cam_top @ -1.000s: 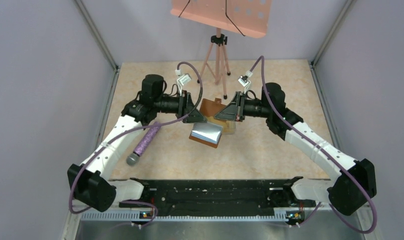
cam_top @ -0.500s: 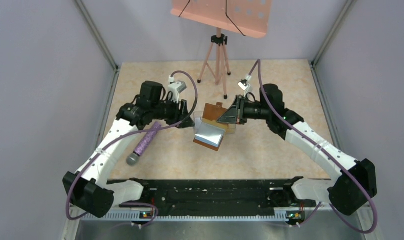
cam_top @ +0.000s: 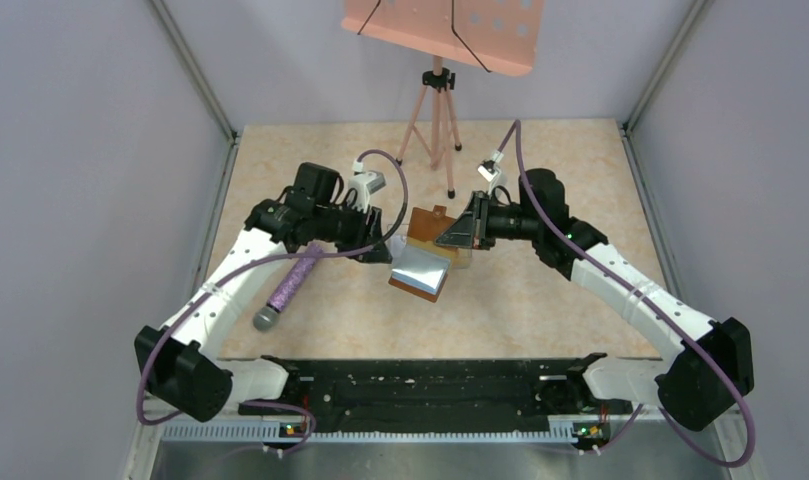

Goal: Put the credit cards into the card holder
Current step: Open the card holder.

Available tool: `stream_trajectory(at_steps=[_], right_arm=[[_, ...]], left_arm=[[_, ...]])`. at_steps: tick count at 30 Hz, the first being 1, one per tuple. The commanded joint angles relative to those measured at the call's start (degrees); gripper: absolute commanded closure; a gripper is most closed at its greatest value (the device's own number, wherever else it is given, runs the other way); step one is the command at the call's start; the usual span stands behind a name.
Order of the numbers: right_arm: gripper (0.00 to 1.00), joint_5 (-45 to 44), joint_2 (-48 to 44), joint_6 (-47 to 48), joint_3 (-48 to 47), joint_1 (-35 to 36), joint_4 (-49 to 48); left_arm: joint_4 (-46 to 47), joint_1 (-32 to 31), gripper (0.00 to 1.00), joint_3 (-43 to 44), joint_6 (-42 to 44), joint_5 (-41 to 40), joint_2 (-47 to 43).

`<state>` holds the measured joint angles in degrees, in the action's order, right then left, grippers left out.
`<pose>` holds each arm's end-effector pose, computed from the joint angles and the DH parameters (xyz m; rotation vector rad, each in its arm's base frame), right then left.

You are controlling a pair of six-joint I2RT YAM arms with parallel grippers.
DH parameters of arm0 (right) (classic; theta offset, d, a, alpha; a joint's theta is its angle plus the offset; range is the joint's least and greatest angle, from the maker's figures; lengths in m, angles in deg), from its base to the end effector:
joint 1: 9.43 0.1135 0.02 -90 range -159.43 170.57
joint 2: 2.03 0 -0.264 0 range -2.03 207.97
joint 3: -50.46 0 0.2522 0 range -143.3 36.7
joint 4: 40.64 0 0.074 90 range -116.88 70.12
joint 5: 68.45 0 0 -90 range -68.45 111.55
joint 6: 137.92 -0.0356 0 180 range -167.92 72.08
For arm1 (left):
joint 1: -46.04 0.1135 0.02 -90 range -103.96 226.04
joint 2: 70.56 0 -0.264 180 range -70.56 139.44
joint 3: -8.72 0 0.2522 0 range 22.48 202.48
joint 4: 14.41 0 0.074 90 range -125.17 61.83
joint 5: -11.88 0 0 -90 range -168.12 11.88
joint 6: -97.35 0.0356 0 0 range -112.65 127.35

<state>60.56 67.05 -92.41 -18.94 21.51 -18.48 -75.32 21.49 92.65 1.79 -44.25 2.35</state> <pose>0.2220 0.1592 0.3237 -0.2553 2.1724 1.4764 0.2252 -0.1247 0.3348 0.6733 2.3736 -0.9535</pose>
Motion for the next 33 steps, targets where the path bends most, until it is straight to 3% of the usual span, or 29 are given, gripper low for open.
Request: stream_trajectory(at_steps=[1,11,18,33], right_arm=[[1.00,-0.2,-1.3,1.0,-2.8,-0.3,-0.9],[1.00,-0.9,-1.2,1.3,-2.8,-0.3,-0.4],[1.00,-1.0,-1.5,1.2,-2.8,-0.3,-0.3],[1.00,-1.4,-1.4,1.3,-3.2,-0.4,-0.1]], left_arm=[[0.8,-0.4,0.59,2.5,1.1,4.3,0.1],[1.1,-0.5,0.62,2.7,1.5,7.9,0.8],[0.8,-0.7,0.61,2.3,1.3,2.3,0.4],[-1.9,-3.8,0.65,4.0,3.2,2.1,3.0]])
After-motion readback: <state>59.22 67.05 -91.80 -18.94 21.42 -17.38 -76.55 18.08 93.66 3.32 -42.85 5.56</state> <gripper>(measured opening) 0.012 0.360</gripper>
